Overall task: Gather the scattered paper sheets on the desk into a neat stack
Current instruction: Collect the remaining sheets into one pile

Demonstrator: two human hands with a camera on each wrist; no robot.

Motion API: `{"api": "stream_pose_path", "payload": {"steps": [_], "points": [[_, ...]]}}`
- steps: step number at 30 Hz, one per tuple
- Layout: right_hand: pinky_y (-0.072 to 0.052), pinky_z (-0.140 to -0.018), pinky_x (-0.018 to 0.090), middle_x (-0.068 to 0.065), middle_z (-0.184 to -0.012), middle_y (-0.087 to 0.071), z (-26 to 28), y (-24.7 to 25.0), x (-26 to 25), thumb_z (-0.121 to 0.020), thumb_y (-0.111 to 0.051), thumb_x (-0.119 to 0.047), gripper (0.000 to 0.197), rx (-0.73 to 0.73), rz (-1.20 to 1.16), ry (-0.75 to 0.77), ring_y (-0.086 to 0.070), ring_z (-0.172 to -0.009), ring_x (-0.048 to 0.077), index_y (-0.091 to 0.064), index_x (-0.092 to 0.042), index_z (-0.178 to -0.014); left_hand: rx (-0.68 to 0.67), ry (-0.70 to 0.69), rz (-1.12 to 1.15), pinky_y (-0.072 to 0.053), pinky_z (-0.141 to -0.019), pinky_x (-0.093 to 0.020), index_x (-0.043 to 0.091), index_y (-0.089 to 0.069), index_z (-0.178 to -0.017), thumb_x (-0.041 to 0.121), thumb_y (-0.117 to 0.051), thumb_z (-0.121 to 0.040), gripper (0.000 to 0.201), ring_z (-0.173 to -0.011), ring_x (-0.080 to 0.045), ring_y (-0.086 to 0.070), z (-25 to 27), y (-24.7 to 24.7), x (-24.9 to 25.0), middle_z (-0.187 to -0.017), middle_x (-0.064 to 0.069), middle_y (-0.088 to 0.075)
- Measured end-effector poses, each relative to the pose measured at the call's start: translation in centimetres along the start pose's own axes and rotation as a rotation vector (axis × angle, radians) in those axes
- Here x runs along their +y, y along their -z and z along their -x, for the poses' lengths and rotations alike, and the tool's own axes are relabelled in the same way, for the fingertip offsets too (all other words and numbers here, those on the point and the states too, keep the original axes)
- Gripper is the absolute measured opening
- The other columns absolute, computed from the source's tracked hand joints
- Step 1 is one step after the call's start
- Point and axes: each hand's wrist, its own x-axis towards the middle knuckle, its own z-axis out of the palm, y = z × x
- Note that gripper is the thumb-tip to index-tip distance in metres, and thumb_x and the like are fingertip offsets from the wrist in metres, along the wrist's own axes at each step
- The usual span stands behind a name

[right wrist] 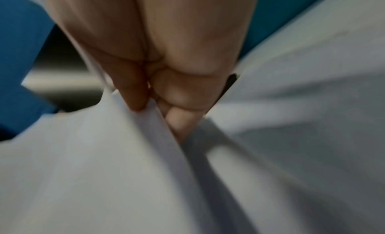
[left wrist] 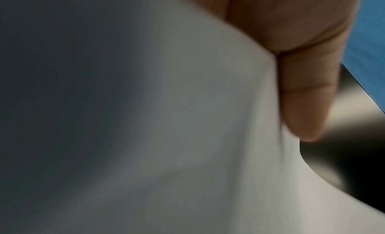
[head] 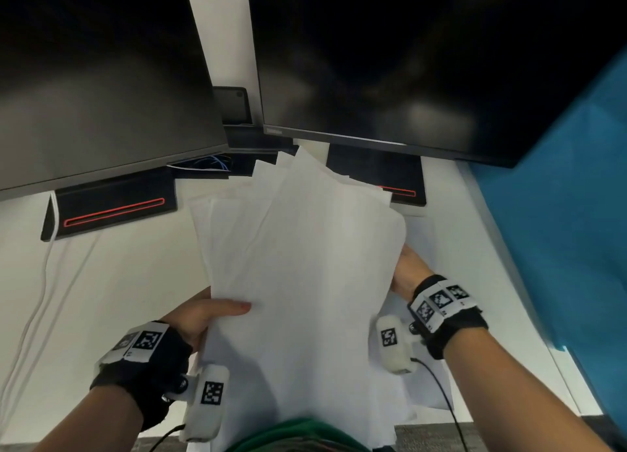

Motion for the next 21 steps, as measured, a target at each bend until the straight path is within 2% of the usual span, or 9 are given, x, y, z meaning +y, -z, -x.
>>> {"api": "stream_pose_path", "payload": {"steps": [3,5,7,9,11,13,14,16,21], "points": [[-0.047,-0.062,0.018,-0.008,-0.083,-0.06,0.2,-1.8,1.3,-0.093,-0.048,-0.021,0.006,0.229,-0.012,0.068,-0.056,-0.078,0.01,-0.053,-0.022,-0.092,0.039,-0.034,0.002,-0.056,-0.051,-0.03,0.01,-0.078,-0.068,0.029,-0.092,-0.001,0.072,-0.063,-0.026,-0.072,-0.2,0.2,-0.3,-0.075,-0.013,-0.075],[-0.046,-0.067,0.024,-0.007,-0.09,-0.059,0.7,-1.8,1.3,-0.089,-0.052,-0.035,0.015,0.319,-0.173,0.065,-0.056,-0.088,0.016,-0.053,-0.023,-0.098,0.06,-0.052,0.03,-0.056,-0.052,-0.03,0.009,-0.078,-0.068,0.029,-0.092,-0.001,0.071,-0.063,-0.026,-0.072,-0.1,0.6,-0.6,-0.075,-0.013,-0.075],[-0.045,-0.092,0.036,0.0,-0.127,-0.055,1.6,-1.3,1.6,-0.089,-0.042,-0.053,0.049,0.214,-0.205,-0.04,-0.05,-0.12,0.023,-0.045,-0.024,-0.129,0.075,-0.071,0.065,-0.057,-0.052,-0.032,0.008,-0.078,-0.069,0.027,-0.093,-0.004,0.07,-0.064,-0.028,-0.072,0.0,1.0,-0.7,-0.076,-0.015,-0.075],[-0.03,-0.107,0.034,0.006,-0.149,-0.033,2.6,-1.5,2.3,-0.092,-0.028,-0.056,0.066,0.113,-0.186,-0.112,-0.031,-0.138,0.024,-0.025,-0.016,-0.145,0.131,-0.085,0.091,-0.057,-0.056,-0.035,0.006,-0.077,-0.077,0.024,-0.094,-0.021,0.06,-0.066,-0.03,-0.072,-0.4,1.3,-0.9,-0.081,-0.017,-0.075],[-0.046,-0.096,0.03,0.004,-0.141,-0.047,3.6,-2.4,3.1,-0.079,-0.056,-0.054,0.074,0.019,-0.293,-0.137,-0.047,-0.127,0.02,-0.037,-0.017,-0.14,0.248,-0.116,0.122,-0.056,-0.067,-0.037,0.007,-0.072,-0.091,0.017,-0.086,-0.054,0.041,-0.07,-0.03,-0.07,-1.1,1.3,-0.9,-0.086,-0.016,-0.074],[-0.054,-0.083,0.027,0.005,-0.122,-0.064,3.5,-3.6,3.9,-0.075,-0.073,-0.019,0.048,0.064,-0.234,-0.088,-0.063,-0.107,0.018,-0.056,-0.02,-0.119,0.305,-0.101,0.099,-0.053,-0.069,-0.038,0.007,-0.068,-0.094,0.013,-0.075,-0.071,0.025,-0.07,-0.028,-0.067,-1.9,1.1,-1.2,-0.077,-0.012,-0.074],[-0.054,-0.085,0.03,0.006,-0.116,-0.067,3.5,-4.2,4.1,-0.076,-0.072,-0.008,0.037,0.102,-0.126,-0.064,-0.065,-0.103,0.02,-0.06,-0.024,-0.106,0.307,-0.067,0.064,-0.054,-0.066,-0.037,0.006,-0.067,-0.092,0.012,-0.071,-0.076,0.018,-0.067,-0.029,-0.067,-2.1,0.9,-1.4,-0.071,-0.011,-0.074],[-0.052,-0.09,0.035,0.005,-0.108,-0.069,3.3,-4.7,4.4,-0.077,-0.069,-0.002,0.034,0.154,-0.001,-0.042,-0.065,-0.1,0.023,-0.059,-0.031,-0.091,0.309,-0.015,-0.003,-0.056,-0.064,-0.036,0.002,-0.066,-0.09,0.008,-0.065,-0.081,0.01,-0.061,-0.029,-0.068,-2.3,0.7,-1.8,-0.065,-0.011,-0.073],[-0.051,-0.091,0.034,0.001,-0.107,-0.068,4.1,-4.5,3.9,-0.081,-0.066,-0.005,0.03,0.119,-0.052,0.056,-0.065,-0.1,0.018,-0.059,-0.03,-0.098,0.348,-0.015,-0.123,-0.049,-0.089,-0.05,0.001,-0.064,-0.099,0.008,-0.065,-0.082,0.019,-0.089,-0.037,-0.065,-2.8,1.9,-2.1,-0.092,-0.021,-0.069]]}}
